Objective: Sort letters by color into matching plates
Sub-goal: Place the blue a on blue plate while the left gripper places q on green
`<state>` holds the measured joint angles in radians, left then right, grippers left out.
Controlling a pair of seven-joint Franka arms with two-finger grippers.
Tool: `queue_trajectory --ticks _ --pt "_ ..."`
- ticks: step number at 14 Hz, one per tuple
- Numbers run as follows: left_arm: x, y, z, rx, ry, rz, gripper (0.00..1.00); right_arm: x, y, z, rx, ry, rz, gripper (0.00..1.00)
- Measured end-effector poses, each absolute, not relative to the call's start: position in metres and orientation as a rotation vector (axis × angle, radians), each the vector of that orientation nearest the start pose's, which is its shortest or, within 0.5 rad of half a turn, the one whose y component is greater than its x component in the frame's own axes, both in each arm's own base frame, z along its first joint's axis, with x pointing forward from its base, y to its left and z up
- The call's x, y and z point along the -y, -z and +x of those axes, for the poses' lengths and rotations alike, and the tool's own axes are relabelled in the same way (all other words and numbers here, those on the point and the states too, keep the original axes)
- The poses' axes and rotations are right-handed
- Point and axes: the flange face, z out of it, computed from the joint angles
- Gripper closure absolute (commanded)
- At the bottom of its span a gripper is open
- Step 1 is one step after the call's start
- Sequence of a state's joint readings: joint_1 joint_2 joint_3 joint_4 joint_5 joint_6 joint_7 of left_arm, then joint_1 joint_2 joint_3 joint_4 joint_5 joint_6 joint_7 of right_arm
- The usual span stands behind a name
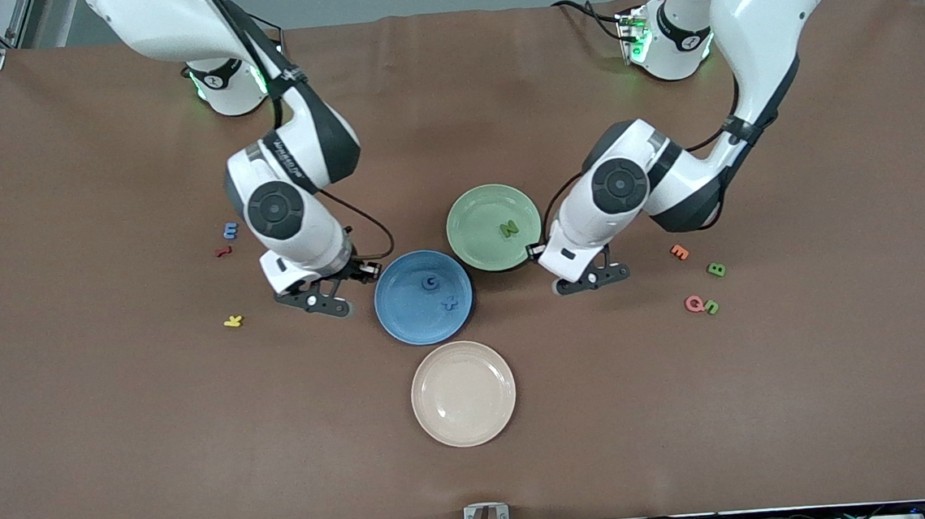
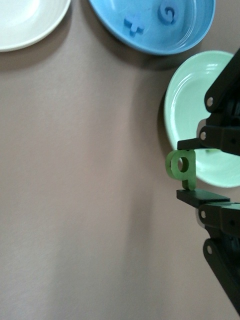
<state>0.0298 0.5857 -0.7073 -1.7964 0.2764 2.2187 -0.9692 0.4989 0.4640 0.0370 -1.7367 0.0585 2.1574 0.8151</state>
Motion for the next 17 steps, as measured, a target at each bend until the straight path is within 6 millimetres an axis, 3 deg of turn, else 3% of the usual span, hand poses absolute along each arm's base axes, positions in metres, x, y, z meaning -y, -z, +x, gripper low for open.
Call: queue_trajectory --ticks 6,8,9,10,12,13,15,16,17 --pt "0.409 -0.286 0.502 0.440 -0.201 -3.190 1.00 -0.368 -0.263 0.568 -0.515 -0.027 -3.028 0.77" --pt "0.424 -0.283 0.489 0.485 -0.203 -3.187 1.00 -0.373 -0.257 0.569 -0.512 -0.027 -3.028 0.52" --pt "0.435 -0.280 0.479 0.504 -0.211 -3.185 1.00 -0.373 -0.258 0.571 -0.515 -0.028 -3.029 0.29" --pt "0.445 -0.275 0.469 0.525 -0.219 -3.186 1.00 -0.369 -0.261 0.573 -0.525 -0.043 -3.039 0.17" --pt "0.462 -0.263 0.451 0.563 -0.237 -3.196 0.98 -0.352 -0.272 0.579 -0.514 -0.115 -3.084 0.08" --pt "0.466 -0.256 0.444 0.572 -0.248 -3.196 0.86 -0.337 -0.282 0.583 -0.479 -0.150 -3.104 0.05" --pt "0.467 -0.242 0.436 0.599 -0.277 -3.178 0.08 -0.300 -0.305 0.590 -0.403 -0.188 -3.122 0.03" --pt "0.464 -0.237 0.436 0.610 -0.285 -3.171 0.00 -0.278 -0.314 0.590 -0.360 -0.195 -3.125 0.01" --pt "0.462 -0.234 0.439 0.622 -0.288 -3.166 0.00 -0.254 -0.321 0.588 -0.320 -0.204 -3.127 0.01"
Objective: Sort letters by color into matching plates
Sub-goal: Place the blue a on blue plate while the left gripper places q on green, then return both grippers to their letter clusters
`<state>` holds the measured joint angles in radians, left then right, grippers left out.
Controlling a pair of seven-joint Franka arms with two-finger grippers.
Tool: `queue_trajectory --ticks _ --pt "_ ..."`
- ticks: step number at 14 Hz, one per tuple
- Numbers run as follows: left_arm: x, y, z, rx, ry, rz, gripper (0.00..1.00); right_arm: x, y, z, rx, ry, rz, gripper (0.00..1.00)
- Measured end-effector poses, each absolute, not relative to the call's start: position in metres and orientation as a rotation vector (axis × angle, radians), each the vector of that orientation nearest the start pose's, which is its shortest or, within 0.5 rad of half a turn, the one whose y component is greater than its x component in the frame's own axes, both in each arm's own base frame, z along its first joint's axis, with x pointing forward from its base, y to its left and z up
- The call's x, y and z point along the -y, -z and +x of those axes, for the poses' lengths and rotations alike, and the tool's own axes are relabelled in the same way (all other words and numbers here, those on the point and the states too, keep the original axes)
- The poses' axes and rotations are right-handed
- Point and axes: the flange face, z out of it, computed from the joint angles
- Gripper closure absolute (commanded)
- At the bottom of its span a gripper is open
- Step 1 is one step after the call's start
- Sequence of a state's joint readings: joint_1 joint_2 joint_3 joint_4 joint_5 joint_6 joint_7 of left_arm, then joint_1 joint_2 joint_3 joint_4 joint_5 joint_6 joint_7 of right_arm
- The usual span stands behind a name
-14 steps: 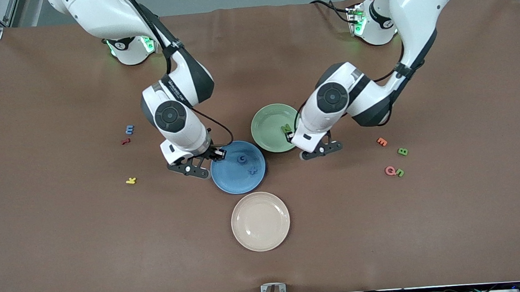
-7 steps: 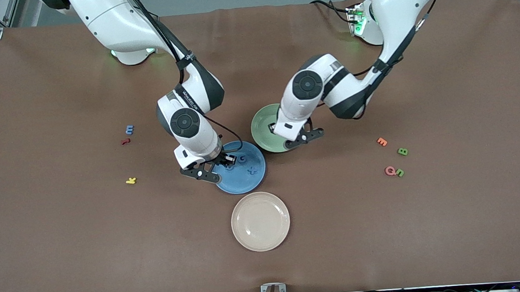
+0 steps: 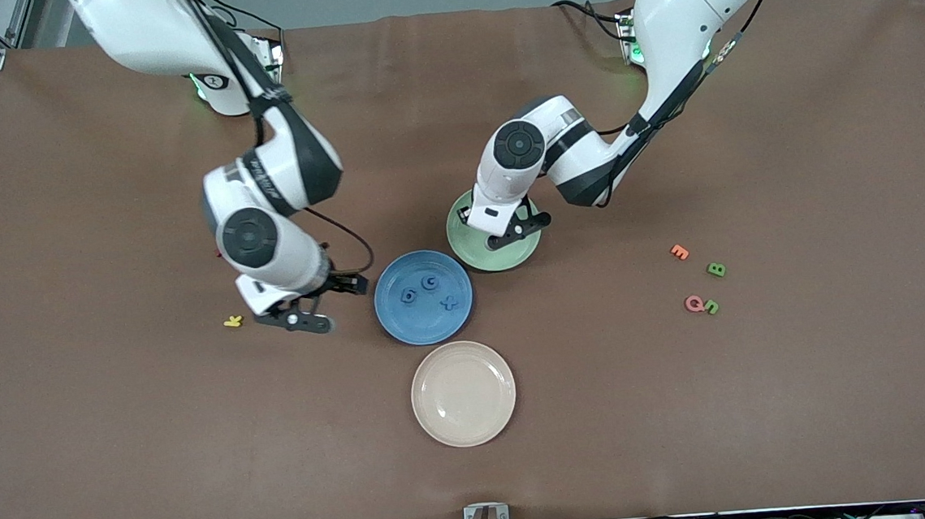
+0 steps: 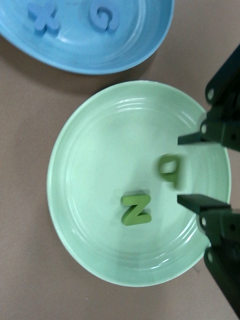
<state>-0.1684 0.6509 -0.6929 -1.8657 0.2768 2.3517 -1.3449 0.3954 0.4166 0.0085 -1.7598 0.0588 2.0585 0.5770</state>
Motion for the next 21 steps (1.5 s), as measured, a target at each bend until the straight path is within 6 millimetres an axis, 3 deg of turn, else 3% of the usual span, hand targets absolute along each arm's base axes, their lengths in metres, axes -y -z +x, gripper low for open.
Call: queue_trajectory --ticks 3,6,9,13,14,16,21 --pt "0.455 -0.236 0.450 0.655 -0.277 -3.168 0.00 -0.183 -0.331 0.571 -0.200 -0.223 -3.126 0.01" --pt "0.437 -0.249 0.476 0.687 -0.191 -3.167 0.00 -0.117 -0.322 0.546 -0.105 -0.169 -3.112 0.01" --pt "0.380 -0.264 0.522 0.645 -0.075 -3.118 0.00 -0.062 -0.298 0.520 -0.066 -0.167 -3.107 0.01" --pt "0.290 -0.266 0.572 0.538 -0.066 -3.095 0.02 0.022 -0.267 0.497 -0.046 -0.173 -3.093 0.01" --pt "0.267 -0.267 0.581 0.495 -0.076 -3.091 0.03 0.035 -0.262 0.492 -0.061 -0.184 -3.090 0.01" --pt "0.219 -0.269 0.597 0.388 -0.097 -3.089 0.04 0.043 -0.254 0.484 -0.073 -0.181 -3.090 0.01" --pt "0.133 -0.270 0.600 0.014 -0.143 -3.084 0.04 0.027 -0.222 0.453 -0.070 -0.125 -3.103 0.02"
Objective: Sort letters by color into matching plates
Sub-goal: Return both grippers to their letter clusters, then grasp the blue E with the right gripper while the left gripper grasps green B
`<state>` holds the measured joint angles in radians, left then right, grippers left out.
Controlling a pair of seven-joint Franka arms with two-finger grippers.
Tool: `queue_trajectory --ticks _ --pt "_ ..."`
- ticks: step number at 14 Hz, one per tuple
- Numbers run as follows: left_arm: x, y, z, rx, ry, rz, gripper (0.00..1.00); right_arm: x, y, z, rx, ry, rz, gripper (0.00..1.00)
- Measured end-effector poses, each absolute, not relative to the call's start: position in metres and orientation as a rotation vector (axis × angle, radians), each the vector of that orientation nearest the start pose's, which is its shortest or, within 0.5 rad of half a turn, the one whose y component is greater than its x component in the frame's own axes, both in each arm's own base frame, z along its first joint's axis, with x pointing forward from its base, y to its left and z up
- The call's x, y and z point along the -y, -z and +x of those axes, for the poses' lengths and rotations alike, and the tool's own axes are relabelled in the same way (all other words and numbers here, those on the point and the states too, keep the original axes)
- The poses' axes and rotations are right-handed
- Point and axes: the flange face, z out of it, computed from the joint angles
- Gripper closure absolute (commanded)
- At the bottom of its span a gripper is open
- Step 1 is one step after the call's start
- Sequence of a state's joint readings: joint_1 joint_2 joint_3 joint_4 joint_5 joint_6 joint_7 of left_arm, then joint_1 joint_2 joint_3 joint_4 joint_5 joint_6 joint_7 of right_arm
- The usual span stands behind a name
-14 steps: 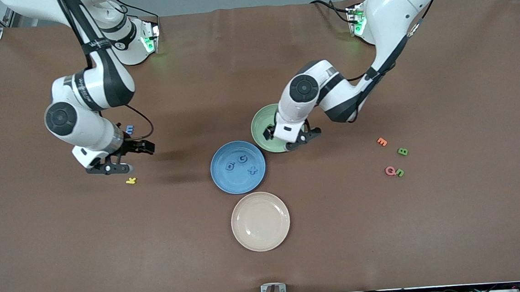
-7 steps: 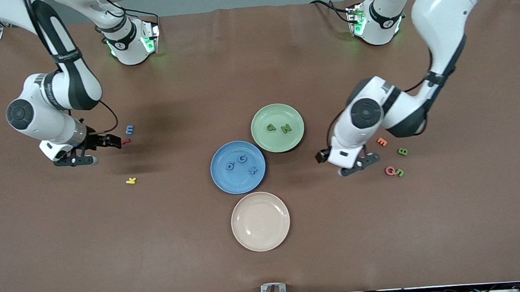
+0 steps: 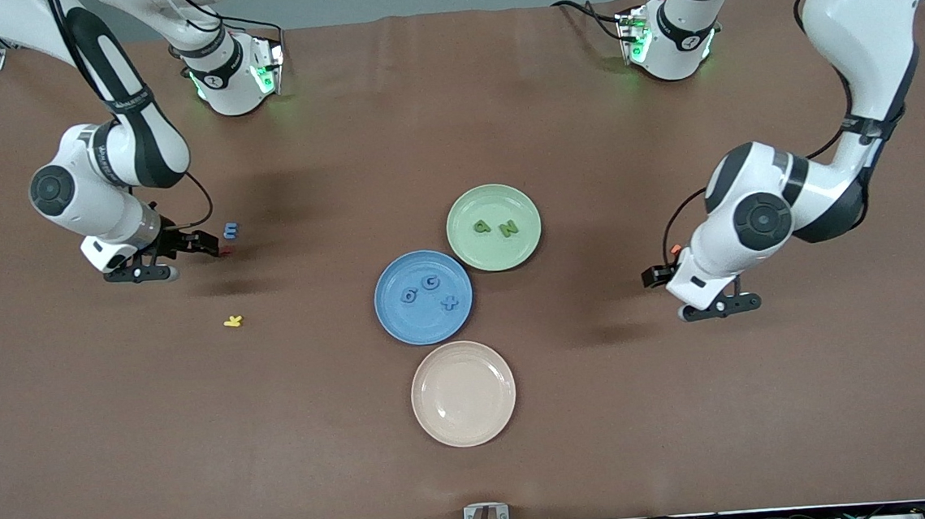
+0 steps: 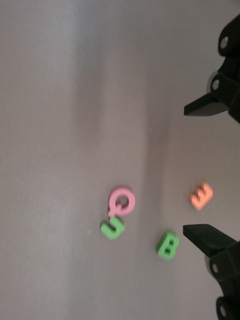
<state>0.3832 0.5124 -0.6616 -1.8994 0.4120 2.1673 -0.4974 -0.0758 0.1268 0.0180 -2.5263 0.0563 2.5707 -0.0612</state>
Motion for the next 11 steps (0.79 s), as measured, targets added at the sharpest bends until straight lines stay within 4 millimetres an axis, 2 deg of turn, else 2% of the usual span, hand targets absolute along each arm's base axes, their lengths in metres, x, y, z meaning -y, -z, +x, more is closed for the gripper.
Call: queue_trajectory --ticks 3,11 --pt "0.108 -0.274 0.597 -0.177 -0.153 -3.069 0.04 0.018 -0.209 0.437 -0.077 -0.161 -3.103 0.03" --pt "0.100 -0.275 0.593 -0.379 -0.176 -3.045 0.04 -0.005 -0.196 0.419 -0.084 -0.213 -3.108 0.05"
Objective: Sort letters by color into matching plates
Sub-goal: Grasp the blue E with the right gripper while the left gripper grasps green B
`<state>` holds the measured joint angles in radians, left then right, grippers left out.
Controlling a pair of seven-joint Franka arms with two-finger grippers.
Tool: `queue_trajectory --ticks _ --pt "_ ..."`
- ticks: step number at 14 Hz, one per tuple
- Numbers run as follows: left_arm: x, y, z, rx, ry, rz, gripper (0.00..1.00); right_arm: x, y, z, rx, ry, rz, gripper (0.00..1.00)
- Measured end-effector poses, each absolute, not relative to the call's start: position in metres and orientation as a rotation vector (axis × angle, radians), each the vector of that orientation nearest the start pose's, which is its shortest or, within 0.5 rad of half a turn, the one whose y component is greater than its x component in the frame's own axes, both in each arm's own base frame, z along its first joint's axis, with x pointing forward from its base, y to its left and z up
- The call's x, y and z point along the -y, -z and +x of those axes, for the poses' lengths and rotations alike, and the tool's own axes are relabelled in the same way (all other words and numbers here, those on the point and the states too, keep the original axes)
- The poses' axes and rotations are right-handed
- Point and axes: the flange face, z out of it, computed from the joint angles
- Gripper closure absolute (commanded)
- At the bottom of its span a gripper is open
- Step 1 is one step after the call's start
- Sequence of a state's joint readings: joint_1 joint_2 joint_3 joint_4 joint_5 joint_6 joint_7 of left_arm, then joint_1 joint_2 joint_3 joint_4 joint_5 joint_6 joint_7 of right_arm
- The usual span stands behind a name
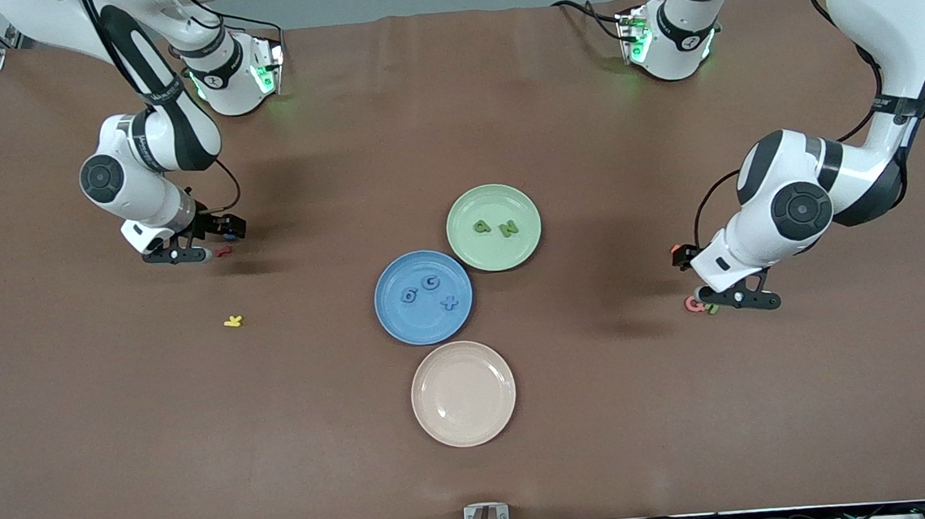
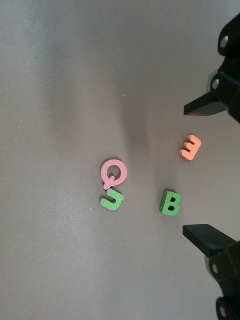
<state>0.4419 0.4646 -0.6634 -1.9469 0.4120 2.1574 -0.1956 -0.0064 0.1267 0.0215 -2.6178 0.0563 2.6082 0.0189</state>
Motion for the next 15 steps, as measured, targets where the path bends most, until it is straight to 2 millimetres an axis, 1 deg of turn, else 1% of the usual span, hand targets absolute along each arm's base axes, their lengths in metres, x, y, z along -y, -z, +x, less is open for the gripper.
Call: queue_trajectory --ticks 2,5,6,8,11,13,15 --pt "0.098 -0.272 0.591 -0.403 -0.187 -3.043 0.04 -0.005 -0.195 0.419 -0.090 -0.200 -3.109 0.06" --pt "0.093 -0.271 0.590 -0.480 -0.197 -3.034 0.04 -0.005 -0.190 0.415 -0.095 -0.214 -3.108 0.18" --pt "0.088 -0.271 0.590 -0.510 -0.200 -3.030 0.04 -0.005 -0.188 0.414 -0.096 -0.218 -3.108 0.20" --pt "0.075 -0.271 0.587 -0.543 -0.211 -3.032 0.04 -0.004 -0.184 0.413 -0.101 -0.222 -3.108 0.21" --pt "0.062 -0.266 0.575 -0.547 -0.203 -3.052 0.04 -0.003 -0.176 0.411 -0.107 -0.234 -3.108 0.25" --pt "0.055 -0.257 0.567 -0.555 -0.176 -3.070 0.04 -0.003 -0.171 0.410 -0.107 -0.241 -3.108 0.31" --pt "0.056 -0.248 0.560 -0.565 -0.162 -3.082 0.05 -0.003 -0.167 0.409 -0.108 -0.246 -3.108 0.42"
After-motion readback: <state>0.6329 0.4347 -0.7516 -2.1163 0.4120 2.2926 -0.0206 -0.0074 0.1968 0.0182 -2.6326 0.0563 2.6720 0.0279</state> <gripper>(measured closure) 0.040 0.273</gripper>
